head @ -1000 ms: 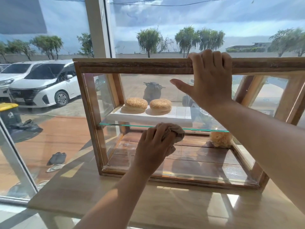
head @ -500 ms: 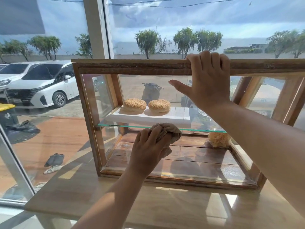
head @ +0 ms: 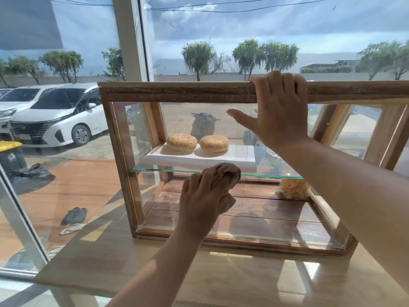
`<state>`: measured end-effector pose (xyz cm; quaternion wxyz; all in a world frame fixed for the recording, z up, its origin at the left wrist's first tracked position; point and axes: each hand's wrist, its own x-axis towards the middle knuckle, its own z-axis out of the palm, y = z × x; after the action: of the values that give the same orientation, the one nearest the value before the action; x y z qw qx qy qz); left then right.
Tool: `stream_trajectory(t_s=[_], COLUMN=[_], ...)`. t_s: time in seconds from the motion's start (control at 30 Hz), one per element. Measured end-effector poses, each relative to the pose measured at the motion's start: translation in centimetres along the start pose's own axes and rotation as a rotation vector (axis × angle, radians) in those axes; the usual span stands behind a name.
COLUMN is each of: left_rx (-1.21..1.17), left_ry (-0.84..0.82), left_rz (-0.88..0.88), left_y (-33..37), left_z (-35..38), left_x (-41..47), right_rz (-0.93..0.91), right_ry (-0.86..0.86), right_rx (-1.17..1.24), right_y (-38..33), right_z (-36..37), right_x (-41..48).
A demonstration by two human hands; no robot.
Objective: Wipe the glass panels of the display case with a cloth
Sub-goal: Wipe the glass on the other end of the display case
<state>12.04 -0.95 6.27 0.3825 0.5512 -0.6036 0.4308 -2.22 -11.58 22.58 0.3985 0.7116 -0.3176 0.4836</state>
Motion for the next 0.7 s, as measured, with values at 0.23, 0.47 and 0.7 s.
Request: stream_trajectory(t_s=[0.23,0.47,0.7], left_rx=[0.025,0.099,0.225], left_ry=[-0.032,-0.051,-0.015], left_rz=[0.084,0.094,-0.186], left_y=[-1.0,-1.6,-8.5], left_z=[2.0,4.2,1.7], left_x=[-3.2,-7.0,-8.9], right_rz=[0.008,0.0,-0.009], right_ry=[-0.037,-0.031,-0.008], right_rx=[0.009,0.001,0.016], right_y=[0.1,-0.1,-0.3], right_z=[0.1,0.2,0.0], right_x=[-0.4,-0.1,-0.1])
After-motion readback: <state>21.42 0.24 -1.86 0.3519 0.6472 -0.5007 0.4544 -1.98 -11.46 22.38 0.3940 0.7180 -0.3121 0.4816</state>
